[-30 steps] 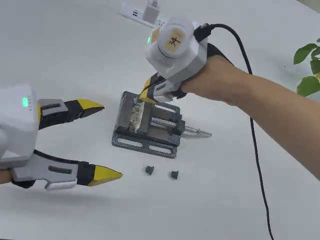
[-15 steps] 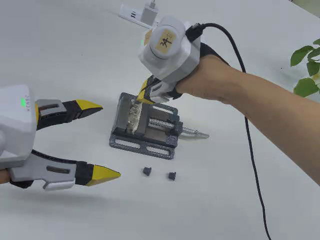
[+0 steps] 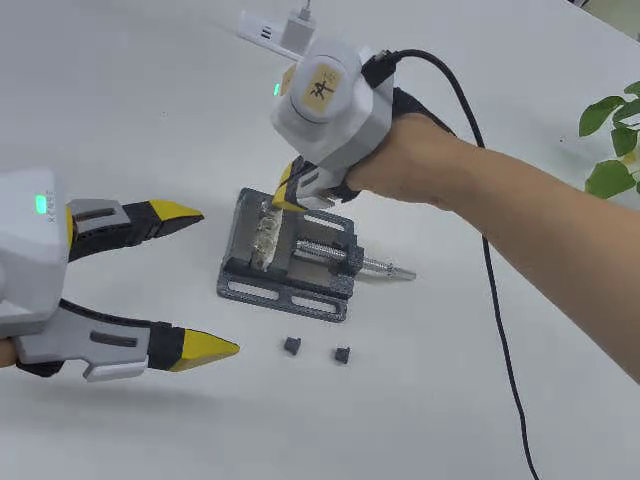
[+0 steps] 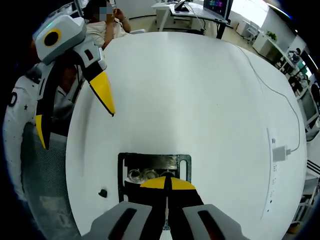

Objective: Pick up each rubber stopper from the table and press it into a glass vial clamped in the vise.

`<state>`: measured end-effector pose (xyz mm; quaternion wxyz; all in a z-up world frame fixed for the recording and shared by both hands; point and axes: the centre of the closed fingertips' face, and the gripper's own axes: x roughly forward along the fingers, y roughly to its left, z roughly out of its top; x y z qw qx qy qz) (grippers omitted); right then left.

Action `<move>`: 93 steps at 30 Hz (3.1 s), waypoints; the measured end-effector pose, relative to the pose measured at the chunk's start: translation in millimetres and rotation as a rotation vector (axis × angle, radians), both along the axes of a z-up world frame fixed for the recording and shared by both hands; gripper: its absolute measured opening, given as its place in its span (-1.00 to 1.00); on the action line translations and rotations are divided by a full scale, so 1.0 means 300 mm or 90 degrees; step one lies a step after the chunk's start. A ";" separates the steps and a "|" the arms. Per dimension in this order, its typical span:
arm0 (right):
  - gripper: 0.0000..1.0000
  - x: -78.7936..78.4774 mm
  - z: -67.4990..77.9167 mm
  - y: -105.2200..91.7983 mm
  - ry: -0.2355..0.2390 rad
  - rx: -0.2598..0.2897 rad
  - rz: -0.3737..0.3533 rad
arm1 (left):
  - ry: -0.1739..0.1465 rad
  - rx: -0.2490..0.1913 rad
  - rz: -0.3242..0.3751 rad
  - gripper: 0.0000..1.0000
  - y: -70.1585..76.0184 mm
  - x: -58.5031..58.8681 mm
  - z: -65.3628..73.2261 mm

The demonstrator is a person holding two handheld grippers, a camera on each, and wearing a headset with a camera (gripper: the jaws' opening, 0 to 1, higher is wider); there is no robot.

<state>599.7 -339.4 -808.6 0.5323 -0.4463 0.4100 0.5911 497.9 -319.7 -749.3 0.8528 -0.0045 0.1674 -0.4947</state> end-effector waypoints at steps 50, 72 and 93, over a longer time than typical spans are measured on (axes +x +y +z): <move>-1.00 -0.020 0.005 -0.011 -0.025 0.027 -0.021 | -0.025 0.009 0.016 0.41 0.008 -0.042 0.068; -1.00 -0.012 0.011 -0.015 -0.014 0.096 -0.081 | -0.032 0.019 0.017 0.41 0.016 -0.056 0.083; -0.60 -0.051 0.139 -0.067 -0.003 0.224 -0.174 | -0.035 0.039 0.002 0.42 0.012 -0.063 0.093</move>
